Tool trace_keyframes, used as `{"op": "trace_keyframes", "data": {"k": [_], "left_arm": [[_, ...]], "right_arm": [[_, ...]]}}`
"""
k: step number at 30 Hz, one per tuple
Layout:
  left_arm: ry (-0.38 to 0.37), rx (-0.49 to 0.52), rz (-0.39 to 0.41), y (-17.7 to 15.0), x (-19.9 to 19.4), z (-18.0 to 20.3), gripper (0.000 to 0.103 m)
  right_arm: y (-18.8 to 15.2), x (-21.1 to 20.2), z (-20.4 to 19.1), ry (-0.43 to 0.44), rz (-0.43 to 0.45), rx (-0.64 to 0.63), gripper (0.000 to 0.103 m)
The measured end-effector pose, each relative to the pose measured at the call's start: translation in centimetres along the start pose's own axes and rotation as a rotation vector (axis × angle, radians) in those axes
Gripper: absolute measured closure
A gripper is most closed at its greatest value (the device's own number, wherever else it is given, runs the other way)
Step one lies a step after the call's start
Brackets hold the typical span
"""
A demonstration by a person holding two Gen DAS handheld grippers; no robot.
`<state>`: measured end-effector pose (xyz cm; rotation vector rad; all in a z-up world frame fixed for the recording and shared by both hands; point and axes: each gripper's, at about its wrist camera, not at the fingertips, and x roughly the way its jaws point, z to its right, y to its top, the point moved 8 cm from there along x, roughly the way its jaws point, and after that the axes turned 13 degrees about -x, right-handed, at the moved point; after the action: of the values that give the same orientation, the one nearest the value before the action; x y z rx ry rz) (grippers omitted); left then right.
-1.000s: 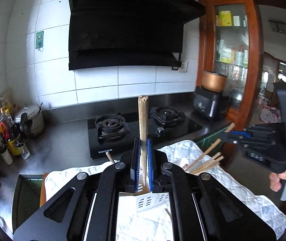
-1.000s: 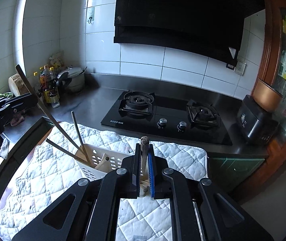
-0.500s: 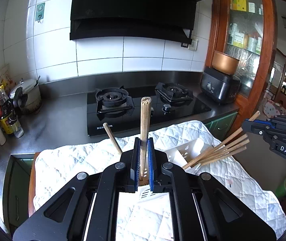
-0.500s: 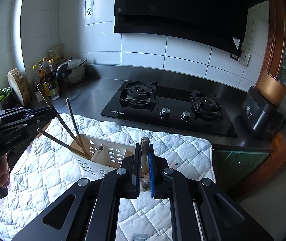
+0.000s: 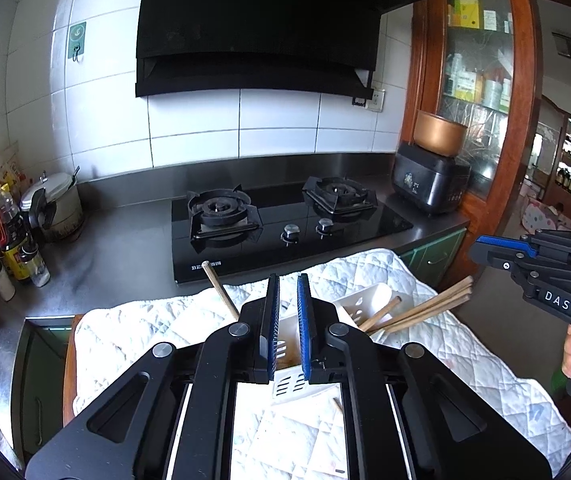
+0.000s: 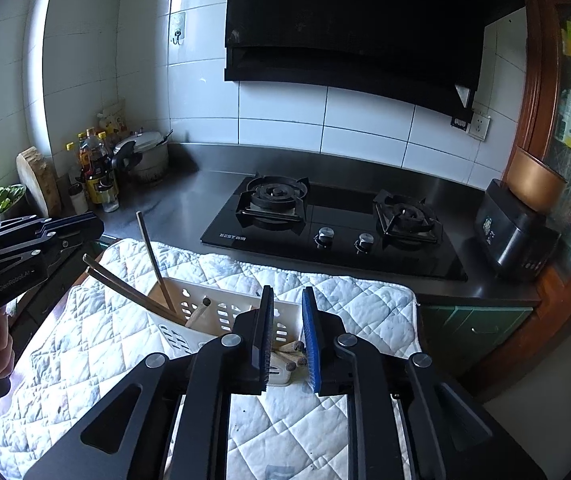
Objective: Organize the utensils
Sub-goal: 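Open both tools to drop the chopsticks into the white caddy, then lower the right tool onto a chopstick and close on it while the left tool hovers open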
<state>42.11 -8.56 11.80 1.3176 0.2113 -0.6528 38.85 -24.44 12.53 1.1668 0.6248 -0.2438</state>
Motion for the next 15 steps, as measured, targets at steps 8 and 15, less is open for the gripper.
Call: {"op": "trace_keyframes", "data": {"k": [8,15], "left_arm": [[-0.026,0.005,0.032,-2.1,-5.0,0.3,0.094],[-0.034,-0.010,0.013,-6.7,-7.5,-0.8,0.081]], "right_arm": [[-3.0,-4.2,-1.5,0.027,0.052,0.023,0.081],[-8.8,-4.6,-6.2,0.055,0.013,0.001,0.073]]}}
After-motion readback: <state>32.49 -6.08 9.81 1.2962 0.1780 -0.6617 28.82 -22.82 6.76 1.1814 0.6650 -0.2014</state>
